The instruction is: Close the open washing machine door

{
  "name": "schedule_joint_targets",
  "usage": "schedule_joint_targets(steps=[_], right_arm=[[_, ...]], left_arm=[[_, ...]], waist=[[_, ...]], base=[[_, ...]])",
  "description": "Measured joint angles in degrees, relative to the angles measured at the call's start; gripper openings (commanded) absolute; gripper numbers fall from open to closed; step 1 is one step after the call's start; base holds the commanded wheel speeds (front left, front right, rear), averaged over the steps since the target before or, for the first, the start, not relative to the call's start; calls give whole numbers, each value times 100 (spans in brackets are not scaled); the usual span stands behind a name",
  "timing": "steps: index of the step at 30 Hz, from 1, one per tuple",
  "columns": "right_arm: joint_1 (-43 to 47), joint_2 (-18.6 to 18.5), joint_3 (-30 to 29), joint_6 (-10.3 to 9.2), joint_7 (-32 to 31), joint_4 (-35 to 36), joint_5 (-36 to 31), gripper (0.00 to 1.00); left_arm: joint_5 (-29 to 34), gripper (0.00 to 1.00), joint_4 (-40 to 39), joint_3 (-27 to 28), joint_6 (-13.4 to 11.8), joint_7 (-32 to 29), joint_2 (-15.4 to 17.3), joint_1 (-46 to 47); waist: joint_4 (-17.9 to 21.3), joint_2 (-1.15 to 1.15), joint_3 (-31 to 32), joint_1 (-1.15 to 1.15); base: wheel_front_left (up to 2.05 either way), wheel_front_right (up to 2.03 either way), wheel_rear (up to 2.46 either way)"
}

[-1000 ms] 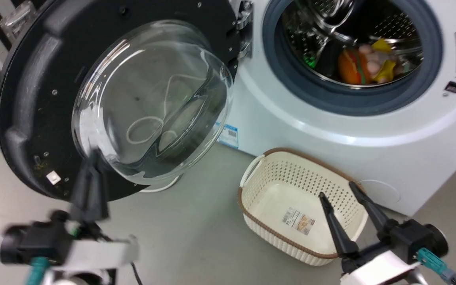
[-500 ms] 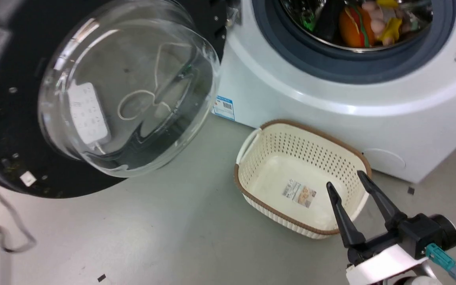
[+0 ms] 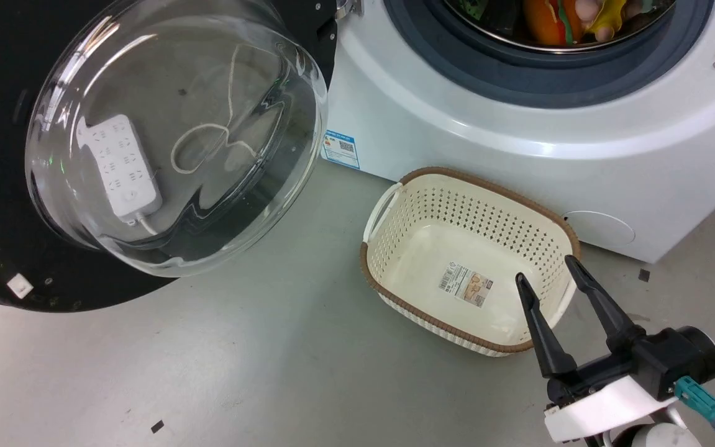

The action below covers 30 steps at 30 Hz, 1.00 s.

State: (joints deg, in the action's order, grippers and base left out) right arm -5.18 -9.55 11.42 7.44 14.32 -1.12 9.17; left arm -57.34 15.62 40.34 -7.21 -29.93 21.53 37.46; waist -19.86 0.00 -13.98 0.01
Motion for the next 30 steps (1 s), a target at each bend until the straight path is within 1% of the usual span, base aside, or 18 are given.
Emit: schedule_joint_targets(steps=[2, 5, 8, 10, 15, 18, 22, 25, 28, 30], right_arm=[[-16, -2, 15, -1, 19, -10, 9, 100], [-84, 0, 15, 0, 20, -22, 42, 100], [-103, -2, -13, -1, 37, -27, 43, 100], [-103, -9, -16, 0, 40, -43, 43, 100], [-97, -7, -69, 0, 41, -108, 43, 100], [-97, 23, -102, 0, 41, -130, 43, 100], [-93, 96, -134, 0, 42, -162, 41, 100], [-88, 165, -208, 0, 41, -176, 32, 100], [-83, 241, -322, 0, 42, -192, -14, 100], [-74, 282, -378, 0, 41, -211, -62, 100]], left_arm=[[-376, 0, 19, -9, -52, -599, -60, 13], [-831, 0, -66, 68, -77, -1213, -134, -22], [-1073, 0, -348, 51, -70, -1738, -146, -260], [-1244, 0, -547, 33, -68, -2041, -225, -468], [-1796, 0, -1113, -134, -75, -2910, -749, -1000], [-2027, 0, -1484, -267, -98, -3304, -1048, -1370], [-2227, 0, -1982, -510, -132, -3669, -1472, -1859], [-2379, 0, -2272, -765, -144, -3813, -1696, -2253], [-2547, 0, -2569, -1150, -163, -3700, -1811, -2685], [-2907, 0, -2628, -1528, -169, -3406, -1819, -2983]], waist=[[-7, 0, -14, 0], [45, 0, -11, 0], [81, 0, 10, -1], [100, 0, 26, -1], [161, 0, 135, -1], [209, 0, 229, -1], [314, 0, 377, -1], [443, 0, 484, -1], [622, 0, 571, -1], [761, 0, 625, -1]], base=[[0, 0, 0], [0, 0, 0], [0, 0, 0], [0, 0, 0], [0, 0, 0], [0, 0, 0], [0, 0, 0], [0, 0, 0], [0, 0, 0], [0, 0, 0]])
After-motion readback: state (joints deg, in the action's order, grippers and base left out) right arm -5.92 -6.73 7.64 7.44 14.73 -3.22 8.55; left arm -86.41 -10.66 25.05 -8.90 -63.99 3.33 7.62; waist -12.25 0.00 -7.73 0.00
